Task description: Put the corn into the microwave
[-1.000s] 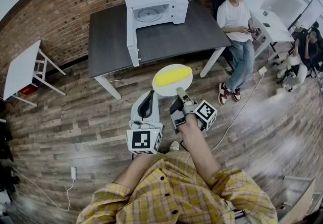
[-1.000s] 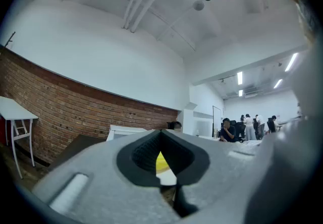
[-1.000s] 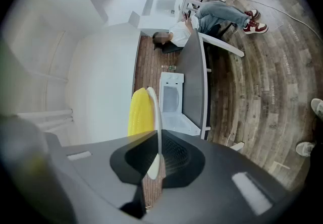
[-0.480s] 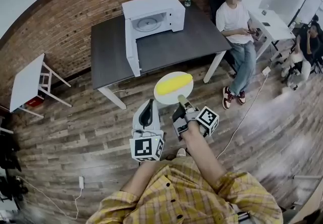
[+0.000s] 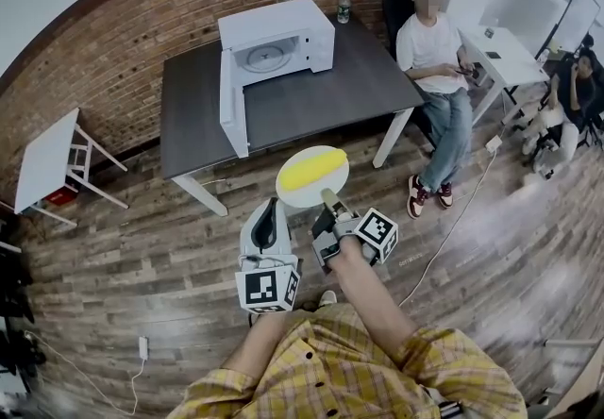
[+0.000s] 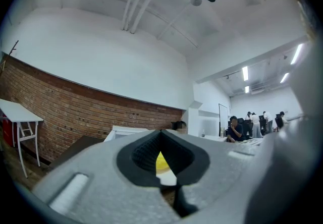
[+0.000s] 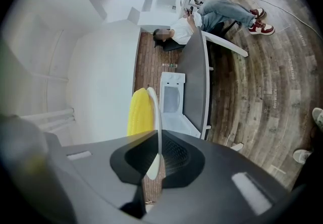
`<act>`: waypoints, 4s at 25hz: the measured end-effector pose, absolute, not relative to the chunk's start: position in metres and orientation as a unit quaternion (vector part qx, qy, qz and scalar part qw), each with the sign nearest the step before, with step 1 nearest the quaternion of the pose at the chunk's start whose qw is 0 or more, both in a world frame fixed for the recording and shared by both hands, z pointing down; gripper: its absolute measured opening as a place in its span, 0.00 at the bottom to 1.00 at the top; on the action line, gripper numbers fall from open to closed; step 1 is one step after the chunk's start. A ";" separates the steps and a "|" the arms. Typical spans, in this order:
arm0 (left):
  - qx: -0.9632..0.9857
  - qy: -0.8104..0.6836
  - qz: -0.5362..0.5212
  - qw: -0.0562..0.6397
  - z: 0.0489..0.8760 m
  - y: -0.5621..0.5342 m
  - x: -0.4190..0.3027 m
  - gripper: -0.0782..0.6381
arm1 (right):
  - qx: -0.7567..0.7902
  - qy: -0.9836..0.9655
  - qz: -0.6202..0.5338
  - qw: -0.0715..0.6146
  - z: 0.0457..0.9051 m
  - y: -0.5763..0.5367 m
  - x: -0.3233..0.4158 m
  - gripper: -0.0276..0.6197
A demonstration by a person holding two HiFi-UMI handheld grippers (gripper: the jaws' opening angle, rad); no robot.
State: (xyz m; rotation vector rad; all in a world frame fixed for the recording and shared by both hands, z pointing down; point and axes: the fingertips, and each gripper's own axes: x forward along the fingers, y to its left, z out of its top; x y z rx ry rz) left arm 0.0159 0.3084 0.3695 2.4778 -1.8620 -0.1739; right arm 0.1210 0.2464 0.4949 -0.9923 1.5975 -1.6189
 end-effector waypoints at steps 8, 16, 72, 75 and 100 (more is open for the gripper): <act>0.791 -0.610 -0.049 0.018 0.378 0.300 0.038 0.10 | -0.371 0.615 -0.618 0.318 0.497 0.227 0.140 0.07; 0.793 -0.606 -0.050 0.029 0.392 0.256 0.041 0.10 | -0.380 0.612 -0.619 0.313 0.506 0.183 0.142 0.07; 0.821 -0.567 -0.033 0.061 0.393 -0.153 -0.071 0.10 | -0.420 0.581 -0.633 0.292 0.538 -0.217 0.002 0.08; 0.812 -0.580 -0.024 0.064 0.400 -0.164 -0.070 0.10 | -0.414 0.583 -0.640 0.283 0.546 -0.230 0.001 0.08; 0.786 -0.612 0.020 0.090 0.452 -0.228 -0.049 0.10 | -0.405 0.572 -0.668 0.250 0.641 -0.324 0.006 0.09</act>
